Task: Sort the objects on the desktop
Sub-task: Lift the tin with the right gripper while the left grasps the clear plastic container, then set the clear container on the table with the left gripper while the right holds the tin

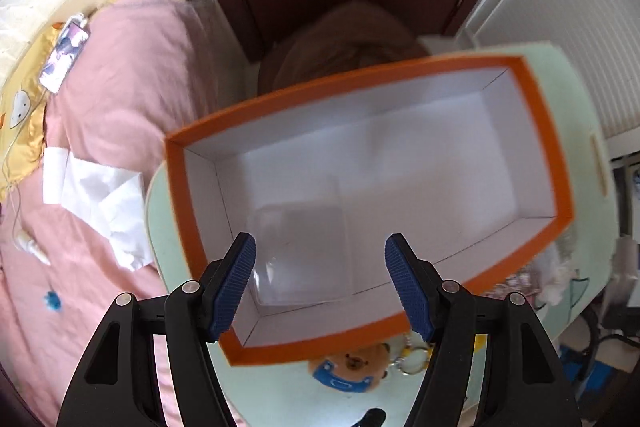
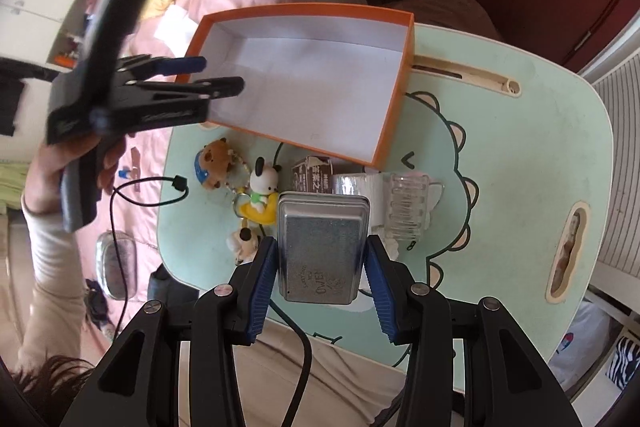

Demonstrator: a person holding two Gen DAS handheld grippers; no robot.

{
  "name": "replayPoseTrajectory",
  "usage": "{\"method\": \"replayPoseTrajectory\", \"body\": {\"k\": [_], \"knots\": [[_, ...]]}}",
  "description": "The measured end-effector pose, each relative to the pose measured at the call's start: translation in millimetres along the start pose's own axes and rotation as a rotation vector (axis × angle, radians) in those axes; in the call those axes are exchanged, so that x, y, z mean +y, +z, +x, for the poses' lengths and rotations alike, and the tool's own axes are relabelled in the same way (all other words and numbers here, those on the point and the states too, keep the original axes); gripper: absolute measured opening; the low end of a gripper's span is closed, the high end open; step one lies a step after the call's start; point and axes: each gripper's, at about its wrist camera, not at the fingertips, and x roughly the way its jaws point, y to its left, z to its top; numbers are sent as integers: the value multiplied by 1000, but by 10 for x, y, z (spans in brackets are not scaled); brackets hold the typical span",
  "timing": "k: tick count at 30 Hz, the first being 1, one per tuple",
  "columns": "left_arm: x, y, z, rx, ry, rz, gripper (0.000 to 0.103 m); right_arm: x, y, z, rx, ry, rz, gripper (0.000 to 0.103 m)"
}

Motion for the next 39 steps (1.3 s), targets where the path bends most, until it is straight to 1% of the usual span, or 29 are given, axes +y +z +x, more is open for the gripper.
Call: {"method": "replayPoseTrajectory", "body": {"k": [1,2,4,5,6,7,10,12,13,14,18,20,23,28,32,35,39], "knots": [[-5,27,87,31,9,0,68,-30,-5,13,0,7,3,44],[-8,36,139,48,23,1,73,-64,-10,25,0,16,10,44],[-22,48,200,24,63,14,77,-122,-16,59,2,20,16,44],[-39,34,236,20,76,18,84,-144,-19,68,0,20,19,44],[-59,15,274,19,87,22,84,-170,-25,78,-2,23,25,44],[-103,-6,287,1,88,40,85,-181,-29,84,-1,27,27,44],[-155,-16,318,18,78,69,85,-194,-48,79,-4,42,29,44],[-164,-29,312,27,52,73,85,-182,-60,60,-11,44,31,44],[-168,-36,308,32,38,75,80,-176,-65,55,-13,47,31,44],[-172,-52,287,30,16,81,67,-171,-70,50,-15,50,32,44],[-81,-53,215,17,-83,46,67,-164,-93,41,-18,61,33,44],[-51,-62,202,4,-97,28,67,-175,-92,48,-18,60,37,44],[-31,-89,114,-25,-146,-1,67,-194,-84,54,-16,53,44,44],[27,-155,-416,-136,-193,-9,67,-143,-95,28,-23,38,32,44],[-62,-400,-844,-230,-183,31,67,5,-105,29,-42,9,-9,44],[-86,-551,-981,-266,-185,33,67,154,-103,61,-55,-10,-39,44],[-158,-767,-964,-290,-196,32,67,340,-97,112,-87,-57,-71,44]]}}
